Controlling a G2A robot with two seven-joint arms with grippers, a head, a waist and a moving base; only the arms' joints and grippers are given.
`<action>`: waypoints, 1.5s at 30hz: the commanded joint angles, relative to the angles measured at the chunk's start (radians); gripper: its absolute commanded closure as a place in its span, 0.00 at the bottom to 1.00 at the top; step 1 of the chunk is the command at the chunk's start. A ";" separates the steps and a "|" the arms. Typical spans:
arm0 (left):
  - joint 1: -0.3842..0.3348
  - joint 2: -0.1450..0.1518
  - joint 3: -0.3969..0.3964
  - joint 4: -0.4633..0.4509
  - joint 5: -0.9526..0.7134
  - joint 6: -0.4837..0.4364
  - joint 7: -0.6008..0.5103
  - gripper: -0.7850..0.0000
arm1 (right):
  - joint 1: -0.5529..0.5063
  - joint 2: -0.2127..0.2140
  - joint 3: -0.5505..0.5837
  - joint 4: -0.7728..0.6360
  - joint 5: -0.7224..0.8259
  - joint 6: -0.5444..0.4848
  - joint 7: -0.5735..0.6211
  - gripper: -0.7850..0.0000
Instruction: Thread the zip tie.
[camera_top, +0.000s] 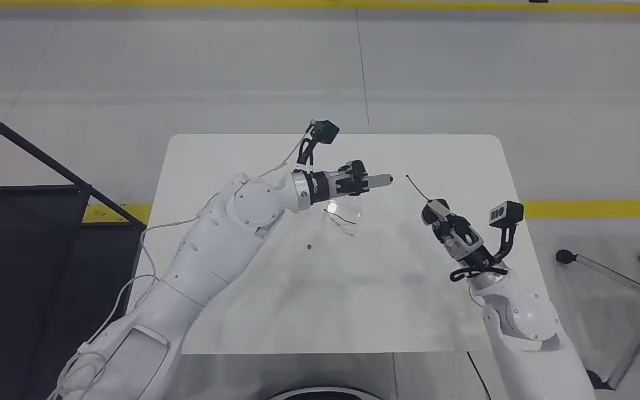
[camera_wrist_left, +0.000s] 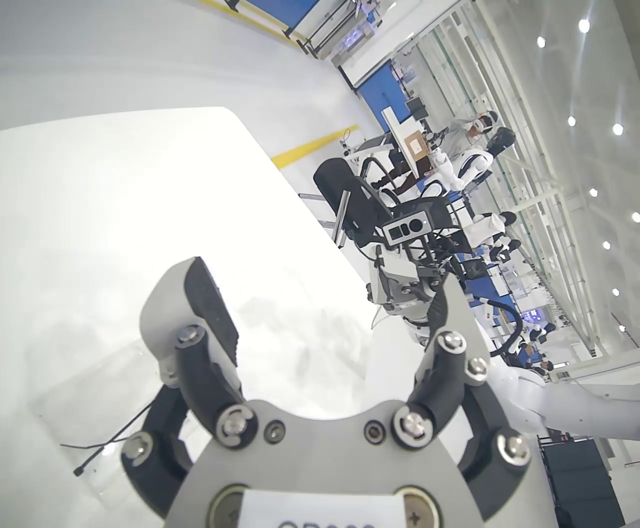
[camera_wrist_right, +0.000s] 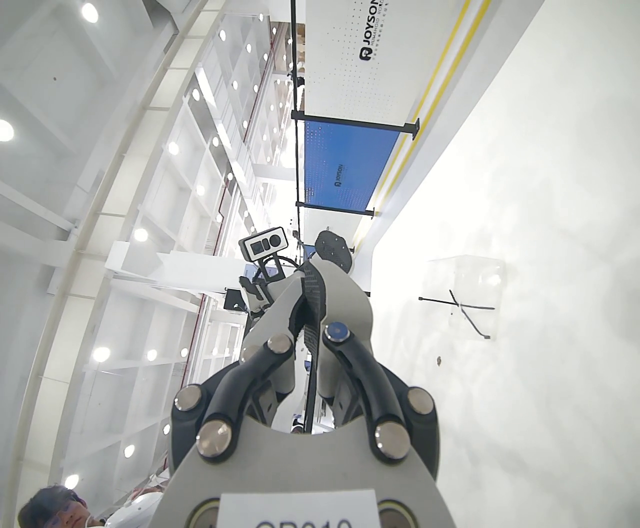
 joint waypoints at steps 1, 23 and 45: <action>0.000 0.000 0.000 0.000 0.000 0.000 0.000 0.00 | 0.000 0.000 0.000 0.000 0.000 0.000 0.000 1.00; 0.087 -0.059 0.083 -0.025 -0.048 -0.003 0.301 0.09 | -0.008 -0.017 -0.016 -0.008 0.031 -0.071 -0.133 1.00; -0.008 -0.174 0.181 0.206 -0.194 -0.078 0.300 0.57 | -0.015 -0.032 -0.064 -0.023 -0.130 -0.111 -0.208 1.00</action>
